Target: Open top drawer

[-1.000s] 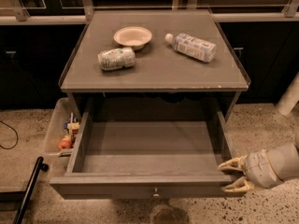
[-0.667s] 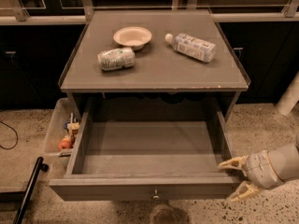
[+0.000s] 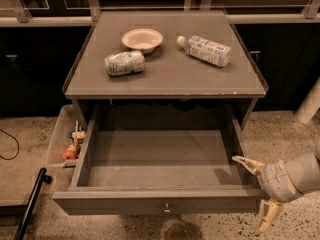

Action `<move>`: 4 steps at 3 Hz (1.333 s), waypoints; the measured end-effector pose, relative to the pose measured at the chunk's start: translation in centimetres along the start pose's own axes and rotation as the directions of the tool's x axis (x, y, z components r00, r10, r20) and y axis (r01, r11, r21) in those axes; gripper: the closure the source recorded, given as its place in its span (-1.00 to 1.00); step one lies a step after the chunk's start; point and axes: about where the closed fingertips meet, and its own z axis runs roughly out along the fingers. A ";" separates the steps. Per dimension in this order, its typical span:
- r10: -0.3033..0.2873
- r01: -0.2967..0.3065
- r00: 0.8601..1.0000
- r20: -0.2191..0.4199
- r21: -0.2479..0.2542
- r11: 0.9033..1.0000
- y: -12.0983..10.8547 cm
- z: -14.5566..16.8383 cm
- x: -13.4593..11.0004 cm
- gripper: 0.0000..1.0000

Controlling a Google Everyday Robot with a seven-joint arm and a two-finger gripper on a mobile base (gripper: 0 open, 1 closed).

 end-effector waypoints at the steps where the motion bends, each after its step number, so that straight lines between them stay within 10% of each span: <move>1: -0.044 0.044 0.999 0.006 0.008 0.999 -1.2 -1.5 -2.2 -1.00; 4: -0.228 0.234 0.971 -0.071 0.086 0.968 -7.3 -10.1 -10.9 -1.00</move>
Offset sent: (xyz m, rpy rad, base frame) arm 0.0273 0.0306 0.1321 -0.0693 -0.1858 0.1114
